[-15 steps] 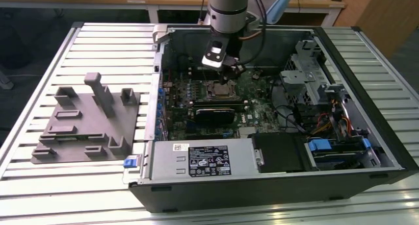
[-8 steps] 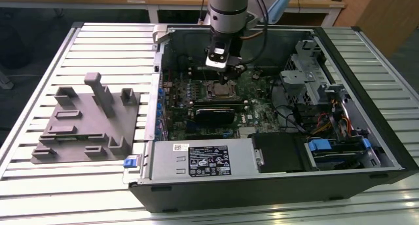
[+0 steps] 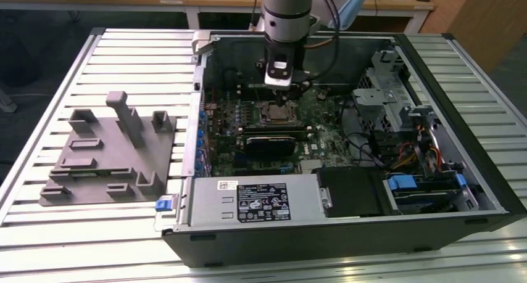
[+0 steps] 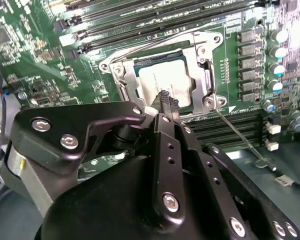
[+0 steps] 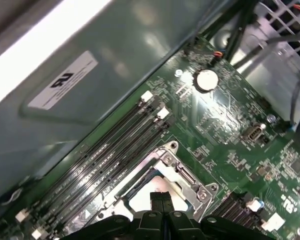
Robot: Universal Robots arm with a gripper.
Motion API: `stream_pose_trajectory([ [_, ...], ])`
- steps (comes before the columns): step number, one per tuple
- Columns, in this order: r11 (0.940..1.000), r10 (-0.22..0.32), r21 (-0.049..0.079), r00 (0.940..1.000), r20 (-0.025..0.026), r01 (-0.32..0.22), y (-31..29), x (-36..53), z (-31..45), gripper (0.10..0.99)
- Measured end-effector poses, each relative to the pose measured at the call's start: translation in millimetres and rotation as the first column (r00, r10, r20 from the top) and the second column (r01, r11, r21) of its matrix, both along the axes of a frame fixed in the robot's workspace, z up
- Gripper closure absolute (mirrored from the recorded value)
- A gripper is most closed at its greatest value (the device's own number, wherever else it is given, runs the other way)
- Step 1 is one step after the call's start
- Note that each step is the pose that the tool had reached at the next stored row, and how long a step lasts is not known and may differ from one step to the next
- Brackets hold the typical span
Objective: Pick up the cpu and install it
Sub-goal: 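Close the cpu cover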
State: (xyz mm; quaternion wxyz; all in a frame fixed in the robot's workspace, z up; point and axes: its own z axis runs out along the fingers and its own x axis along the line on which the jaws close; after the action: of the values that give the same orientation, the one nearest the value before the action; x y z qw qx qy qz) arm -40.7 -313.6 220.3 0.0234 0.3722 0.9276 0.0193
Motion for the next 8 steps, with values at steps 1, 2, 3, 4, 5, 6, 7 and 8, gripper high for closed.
stream_pose_trajectory([
  [1, 0.9999, 0.014, 0.000, 0.9999, 0.0000, -0.014, 0.0, 0.0, -0.1, 0.980],
  [2, 0.9996, 0.029, -0.001, 0.9996, 0.0000, -0.029, 0.0, 0.0, -0.1, 0.980],
  [3, 0.9991, 0.042, -0.001, 0.9991, 0.0000, -0.042, 0.0, 0.0, -0.1, 0.980],
  [4, 0.9984, 0.057, -0.002, 0.9984, 0.0000, -0.057, 0.0, 0.0, -0.1, 0.980],
  [5, 0.9975, 0.071, -0.002, 0.9975, 0.0000, -0.071, 0.0, 0.0, -0.2, 0.980],
  [6, 0.9964, 0.084, -0.003, 0.9964, -0.0001, -0.084, 0.0, 0.0, -0.2, 0.980],
  [7, 0.9951, 0.099, -0.003, 0.9951, -0.0002, -0.099, 0.0, 0.0, -0.2, 0.980],
  [8, 0.9936, 0.113, -0.004, 0.9936, -0.0002, -0.113, 0.0, 0.0, -0.3, 0.980],
])
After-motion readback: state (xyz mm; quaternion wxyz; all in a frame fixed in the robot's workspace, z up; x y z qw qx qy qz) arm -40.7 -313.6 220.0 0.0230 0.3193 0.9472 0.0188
